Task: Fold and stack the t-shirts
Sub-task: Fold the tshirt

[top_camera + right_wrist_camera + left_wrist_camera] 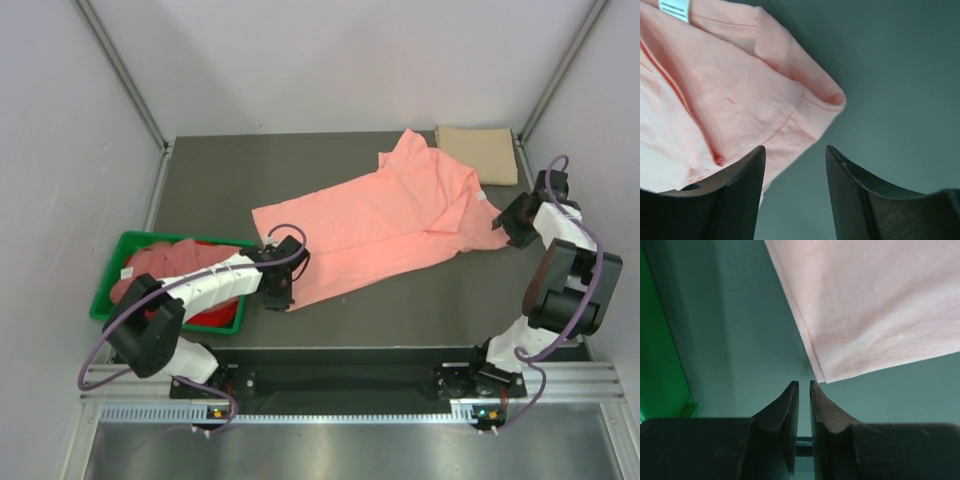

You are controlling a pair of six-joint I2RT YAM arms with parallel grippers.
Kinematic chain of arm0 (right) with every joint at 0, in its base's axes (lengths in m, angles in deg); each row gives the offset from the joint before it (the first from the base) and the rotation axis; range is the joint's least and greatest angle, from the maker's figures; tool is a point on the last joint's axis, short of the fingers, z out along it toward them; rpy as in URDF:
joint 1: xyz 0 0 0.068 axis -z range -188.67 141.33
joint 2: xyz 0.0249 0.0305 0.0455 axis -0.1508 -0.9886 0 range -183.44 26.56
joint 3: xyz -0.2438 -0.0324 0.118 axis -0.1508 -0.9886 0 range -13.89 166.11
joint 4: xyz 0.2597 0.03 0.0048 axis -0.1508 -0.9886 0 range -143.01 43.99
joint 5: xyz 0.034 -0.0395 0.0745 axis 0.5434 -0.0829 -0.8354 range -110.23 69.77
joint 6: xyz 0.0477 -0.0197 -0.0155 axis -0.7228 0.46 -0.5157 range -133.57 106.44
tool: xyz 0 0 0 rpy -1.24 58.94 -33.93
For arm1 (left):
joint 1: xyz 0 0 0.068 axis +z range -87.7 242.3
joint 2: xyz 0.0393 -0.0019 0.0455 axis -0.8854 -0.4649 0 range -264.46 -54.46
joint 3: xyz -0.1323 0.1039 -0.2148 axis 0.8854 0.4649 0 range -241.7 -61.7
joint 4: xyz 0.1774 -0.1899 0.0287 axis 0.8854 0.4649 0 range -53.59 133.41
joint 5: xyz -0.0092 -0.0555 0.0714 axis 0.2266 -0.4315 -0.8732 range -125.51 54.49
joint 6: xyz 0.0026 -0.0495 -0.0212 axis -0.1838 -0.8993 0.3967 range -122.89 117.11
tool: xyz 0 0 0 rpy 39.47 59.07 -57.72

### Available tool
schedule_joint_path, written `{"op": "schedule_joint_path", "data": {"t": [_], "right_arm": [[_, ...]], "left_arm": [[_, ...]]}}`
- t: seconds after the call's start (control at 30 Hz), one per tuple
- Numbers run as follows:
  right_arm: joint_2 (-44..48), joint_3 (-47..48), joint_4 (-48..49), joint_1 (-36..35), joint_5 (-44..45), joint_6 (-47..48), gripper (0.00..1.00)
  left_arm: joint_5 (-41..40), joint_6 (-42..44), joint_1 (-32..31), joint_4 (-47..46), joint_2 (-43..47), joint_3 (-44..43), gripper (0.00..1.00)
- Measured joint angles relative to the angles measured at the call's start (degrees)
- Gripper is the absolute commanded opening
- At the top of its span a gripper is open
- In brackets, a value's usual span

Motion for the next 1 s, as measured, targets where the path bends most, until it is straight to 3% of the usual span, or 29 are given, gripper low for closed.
{"op": "schedule_joint_path", "data": {"t": [0.4,0.63,1.0], "right_arm": [[-5.9,-0.5,4.9,0.1,-2.0,-3.9,0.54],[-4.1,-3.9,5.3,0.3,2.4,-6.1,0.52],[-3.8,-6.1,8.7,0.8,4.7,-5.5,0.49]], "left_arm": [[4.3,7.3,-2.4,0.0,8.2,-5.6,0.37],[6.1,12.3,-5.2,-1.7,3.0,-5.6,0.37],[2.6,13.9,-9.5,-2.9,-5.1,-5.7,0.37]]}}
